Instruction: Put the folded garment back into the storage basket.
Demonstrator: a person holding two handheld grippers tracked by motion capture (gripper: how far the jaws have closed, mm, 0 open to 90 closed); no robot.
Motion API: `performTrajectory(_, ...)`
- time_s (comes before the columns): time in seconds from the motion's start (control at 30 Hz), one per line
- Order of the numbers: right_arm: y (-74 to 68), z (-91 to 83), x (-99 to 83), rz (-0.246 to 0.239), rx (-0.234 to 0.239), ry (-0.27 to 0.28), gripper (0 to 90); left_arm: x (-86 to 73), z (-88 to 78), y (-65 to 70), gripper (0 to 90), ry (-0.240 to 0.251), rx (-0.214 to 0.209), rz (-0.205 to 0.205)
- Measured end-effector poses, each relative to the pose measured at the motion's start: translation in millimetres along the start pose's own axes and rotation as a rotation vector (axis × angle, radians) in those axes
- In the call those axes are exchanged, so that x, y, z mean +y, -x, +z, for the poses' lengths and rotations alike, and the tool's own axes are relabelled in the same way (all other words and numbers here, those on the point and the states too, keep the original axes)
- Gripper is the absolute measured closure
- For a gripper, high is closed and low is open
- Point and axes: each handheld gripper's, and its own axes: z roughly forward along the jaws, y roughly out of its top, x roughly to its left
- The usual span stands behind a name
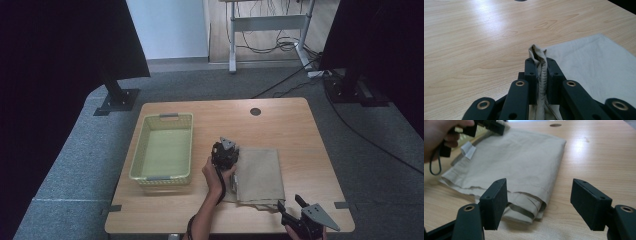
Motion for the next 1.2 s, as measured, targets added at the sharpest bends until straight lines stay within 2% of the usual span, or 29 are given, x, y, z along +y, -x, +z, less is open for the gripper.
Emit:
performTrajectory(0.17,-1.8,7.9,0.6,-0.015,0.01,-0.042,29.4,-2.2,0.7,-0.6,81.2,-0.001,-0.004,-0.007)
performTrajectory(0.3,-2.2,9.6,1.0,-0.017,0.01,-0.051,29.4,-2.5,0.3,-1.0,81.2,0.0,-0.008,-0.009)
performTrajectory(0.33,-3.1,15.3,1.3,-0.022,-0.001,-0.082,29.3,-2.7,0.0,-1.2,81.2,0.0,-0.009,-0.007)
performTrajectory(0.37,-3.1,15.3,1.3,-0.022,-0.001,-0.082,29.3,-2.7,0.0,-1.2,81.0,0.0,-0.009,-0.007)
performTrajectory(0.4,-3.6,20.9,0.9,-0.018,-0.007,-0.116,29.3,-2.7,-0.2,-1.4,81.1,-0.001,-0.013,-0.007)
performTrajectory(0.47,-3.9,22.1,1.2,-0.016,-0.009,-0.124,29.3,-2.7,-0.2,-1.4,81.1,-0.001,-0.013,-0.007)
performTrajectory(0.53,-5.3,26.5,1.8,-0.014,-0.013,-0.155,29.2,-4.2,-0.6,-1.4,80.9,-0.001,-0.016,-0.007)
performTrajectory(0.7,-5.7,28.3,1.6,-0.013,-0.016,-0.171,29.7,-6.5,-2.0,-2.6,80.7,0.0,-0.02,-0.013)
performTrajectory(0.77,-7.4,32.2,-2.5,0.005,-0.008,-0.18,36.4,-9.5,-2.4,-4.2,80.7,-0.001,-0.021,-0.022)
performTrajectory(0.8,-7.4,32.2,-2.5,0.005,-0.008,-0.18,36.4,-9.5,-2.4,-4.2,80.7,-0.001,-0.021,-0.022)
performTrajectory(0.83,-8.7,32.8,-4.6,0.014,0.007,-0.164,43.9,-10.6,-3.8,-3.8,80.8,0.003,-0.02,-0.026)
performTrajectory(0.9,-9.7,32.7,-5.6,0.013,0.011,-0.154,43.9,-10.6,-3.8,-3.8,80.8,0.003,-0.02,-0.026)
performTrajectory(0.93,-12.1,31.8,-6.5,-0.005,0.005,-0.139,59.0,-12.5,-6.7,-3.4,80.8,0.008,-0.016,-0.032)
performTrajectory(1.03,-13.4,31.4,-6.7,-0.014,-0.005,-0.135,61.6,-13.3,-7.7,-2.9,80.9,0.012,-0.017,-0.035)
performTrajectory(1.07,-16.1,30.7,-7.6,-0.034,-0.029,-0.125,68.5,-14.3,-9.2,-2.0,80.9,0.015,-0.017,-0.035)
performTrajectory(1.1,-16.1,30.7,-7.6,-0.034,-0.029,-0.125,68.5,-14.3,-9.2,-2.0,80.9,0.015,-0.017,-0.035)
performTrajectory(1.13,-20.4,29.7,-9.2,-0.059,-0.072,-0.113,75.0,-14.7,-10.4,-1.5,80.9,0.019,-0.02,-0.04)
performTrajectory(1.17,-20.4,29.7,-9.2,-0.059,-0.072,-0.113,75.0,-14.7,-10.4,-1.5,80.8,0.019,-0.02,-0.04)
performTrajectory(1.2,-25.7,27.8,-11.1,-0.082,-0.103,-0.09,79.5,-14.9,-11.3,-0.9,80.8,0.025,-0.022,-0.044)
